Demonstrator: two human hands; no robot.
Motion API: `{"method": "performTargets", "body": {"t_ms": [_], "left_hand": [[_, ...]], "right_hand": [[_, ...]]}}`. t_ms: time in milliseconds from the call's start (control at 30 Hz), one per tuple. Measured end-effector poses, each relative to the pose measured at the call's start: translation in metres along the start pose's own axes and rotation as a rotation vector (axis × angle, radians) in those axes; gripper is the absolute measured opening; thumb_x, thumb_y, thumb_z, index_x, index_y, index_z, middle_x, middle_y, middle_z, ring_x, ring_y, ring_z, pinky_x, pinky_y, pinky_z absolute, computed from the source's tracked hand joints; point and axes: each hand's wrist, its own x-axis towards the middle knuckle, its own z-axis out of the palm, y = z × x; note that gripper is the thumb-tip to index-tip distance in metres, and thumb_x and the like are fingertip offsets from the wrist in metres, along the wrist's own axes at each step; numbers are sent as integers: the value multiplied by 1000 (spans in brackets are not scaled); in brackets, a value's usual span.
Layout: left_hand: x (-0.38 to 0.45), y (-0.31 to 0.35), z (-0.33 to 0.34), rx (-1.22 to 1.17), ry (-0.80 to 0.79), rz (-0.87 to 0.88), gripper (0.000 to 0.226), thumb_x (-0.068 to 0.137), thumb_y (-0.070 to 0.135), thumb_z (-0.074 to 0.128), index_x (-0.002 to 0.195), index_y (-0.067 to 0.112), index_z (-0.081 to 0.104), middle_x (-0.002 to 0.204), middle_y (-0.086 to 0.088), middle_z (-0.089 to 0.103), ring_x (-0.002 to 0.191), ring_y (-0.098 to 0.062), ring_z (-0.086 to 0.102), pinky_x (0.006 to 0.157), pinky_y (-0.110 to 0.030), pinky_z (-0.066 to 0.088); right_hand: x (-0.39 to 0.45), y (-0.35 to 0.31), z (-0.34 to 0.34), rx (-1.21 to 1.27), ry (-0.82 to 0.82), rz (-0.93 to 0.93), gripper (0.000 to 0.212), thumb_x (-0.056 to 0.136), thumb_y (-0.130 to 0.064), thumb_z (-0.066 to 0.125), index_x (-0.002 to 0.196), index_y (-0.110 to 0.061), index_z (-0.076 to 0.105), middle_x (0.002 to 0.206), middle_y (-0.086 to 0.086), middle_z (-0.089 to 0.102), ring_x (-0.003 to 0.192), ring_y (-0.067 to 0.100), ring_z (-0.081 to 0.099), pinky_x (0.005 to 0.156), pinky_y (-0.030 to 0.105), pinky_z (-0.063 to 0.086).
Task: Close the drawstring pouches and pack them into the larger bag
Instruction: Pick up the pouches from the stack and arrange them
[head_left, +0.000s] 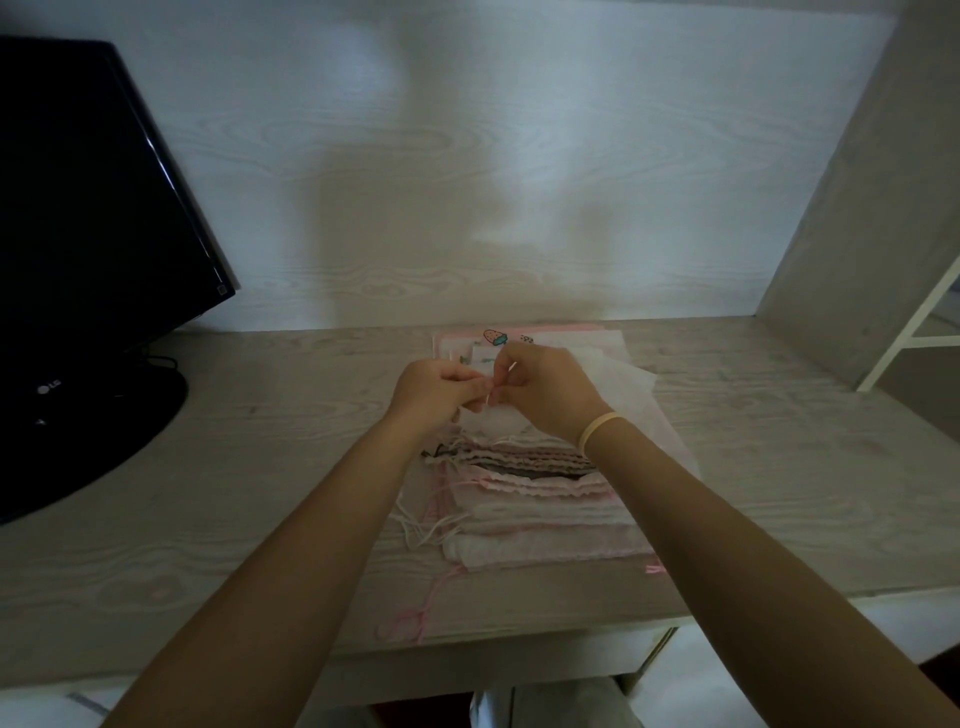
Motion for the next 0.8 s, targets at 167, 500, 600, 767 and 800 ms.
{"method": "performTargets", "body": {"t_ms": [167,500,600,767,800], "left_hand": [[-6,6,-1,-76,-2,-13,11,81,7,77,92,5,76,81,-12,75,70,-17,70,65,-23,57],[-3,8,0,188,-14,43,36,73,31,85,100,9,76,92,5,69,90,-9,62,83,-26,47],[-1,9,2,277,-9,80,35,76,35,82,100,10,76,89,6,68,93,-10,63,83,-24,46],[-1,10,5,434,35,197,18,87,34,71,83,17,74,71,12,62,67,-3,55,59,-20,40],[-1,10,6,450,34,207,19,89,33,69,78,17,72,69,11,62,65,-3,55,60,-23,42]], "right_hand": [[1,0,1,-68,78,-30,9,82,-14,70,82,-16,62,75,-1,67,64,16,60,66,29,53],[-1,-4,1,-73,96,-47,6,85,-13,67,91,-12,69,90,5,72,71,12,57,74,29,53],[-1,-6,0,-103,86,-49,9,87,-14,65,94,-12,70,95,6,73,77,15,60,77,28,52],[1,-11,-3,-267,43,-104,18,95,-16,55,104,-11,70,98,8,72,89,24,65,78,33,51],[3,-12,-3,-336,23,-124,20,95,-13,52,105,-11,70,97,9,72,89,25,64,76,34,51]]}}
